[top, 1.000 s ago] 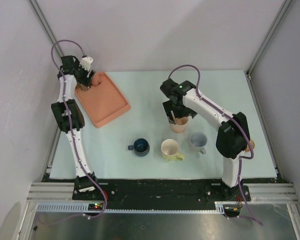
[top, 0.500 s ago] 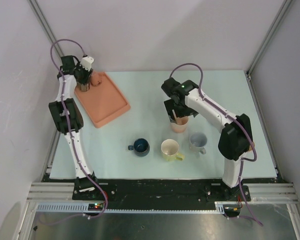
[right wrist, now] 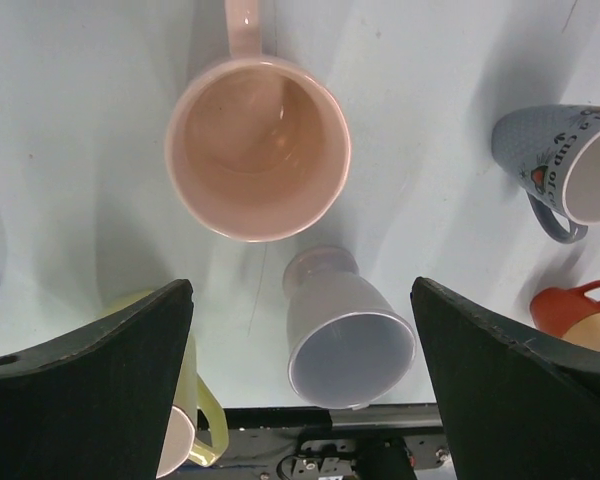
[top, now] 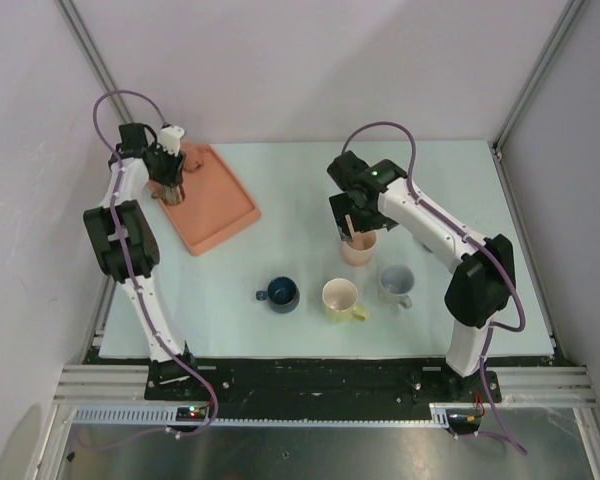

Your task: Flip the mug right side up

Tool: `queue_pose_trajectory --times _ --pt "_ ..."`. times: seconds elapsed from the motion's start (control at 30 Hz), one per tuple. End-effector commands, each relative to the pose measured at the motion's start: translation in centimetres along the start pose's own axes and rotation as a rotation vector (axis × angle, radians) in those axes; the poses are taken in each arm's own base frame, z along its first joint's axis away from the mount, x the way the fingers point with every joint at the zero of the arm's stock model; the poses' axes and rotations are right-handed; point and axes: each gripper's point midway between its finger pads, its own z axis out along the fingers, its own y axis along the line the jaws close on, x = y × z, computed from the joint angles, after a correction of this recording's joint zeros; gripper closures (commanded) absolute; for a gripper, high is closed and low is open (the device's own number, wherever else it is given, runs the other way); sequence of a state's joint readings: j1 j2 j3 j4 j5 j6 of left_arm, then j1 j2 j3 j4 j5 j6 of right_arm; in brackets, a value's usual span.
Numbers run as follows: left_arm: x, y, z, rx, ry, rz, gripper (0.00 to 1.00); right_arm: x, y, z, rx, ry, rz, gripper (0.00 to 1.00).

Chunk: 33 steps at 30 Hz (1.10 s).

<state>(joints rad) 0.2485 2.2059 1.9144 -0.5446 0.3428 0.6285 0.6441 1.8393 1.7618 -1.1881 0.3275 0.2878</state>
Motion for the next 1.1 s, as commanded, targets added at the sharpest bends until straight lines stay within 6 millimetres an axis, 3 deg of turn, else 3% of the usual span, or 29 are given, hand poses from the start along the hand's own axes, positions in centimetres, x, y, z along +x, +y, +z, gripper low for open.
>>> queue_pose_trajectory --times 0.0,0.23,0.43,0.63,0.83,0.97,1.07 --pt "-2.0 -2.6 -3.2 0.046 -0.04 -0.089 1.0 -2.0 0.6 -2.5 -0.071 -0.119 0.051 0.05" --pt "-4.8 -5.3 -5.4 0.097 -0.102 -0.15 1.0 -5.5 2.9 -4.9 -0.206 -0.263 0.091 0.04" --pt "-4.9 -7.1 -5.2 0.122 -0.091 -0.159 1.0 -8.2 5.6 -6.4 -0.348 -0.361 0.133 0.04" --pt "-5.7 -8.7 -5.4 0.158 -0.103 -0.171 1.0 -11.4 12.1 -8.7 -0.687 -0.443 0.205 0.04" --pt "-7.5 -9.2 -6.6 0.179 -0.146 -0.224 1.0 -13.9 18.5 -10.7 -1.086 -0.462 0.32 0.01" --pt "-9.2 -9.6 -8.0 0.204 -0.188 -0.264 1.0 -15.8 22.1 -11.3 -1.326 -0.434 0.397 0.01" --pt "-10.3 -10.2 -9.3 0.233 -0.22 -0.294 1.0 -17.0 24.3 -10.5 -1.453 -0.406 0.45 0.01"
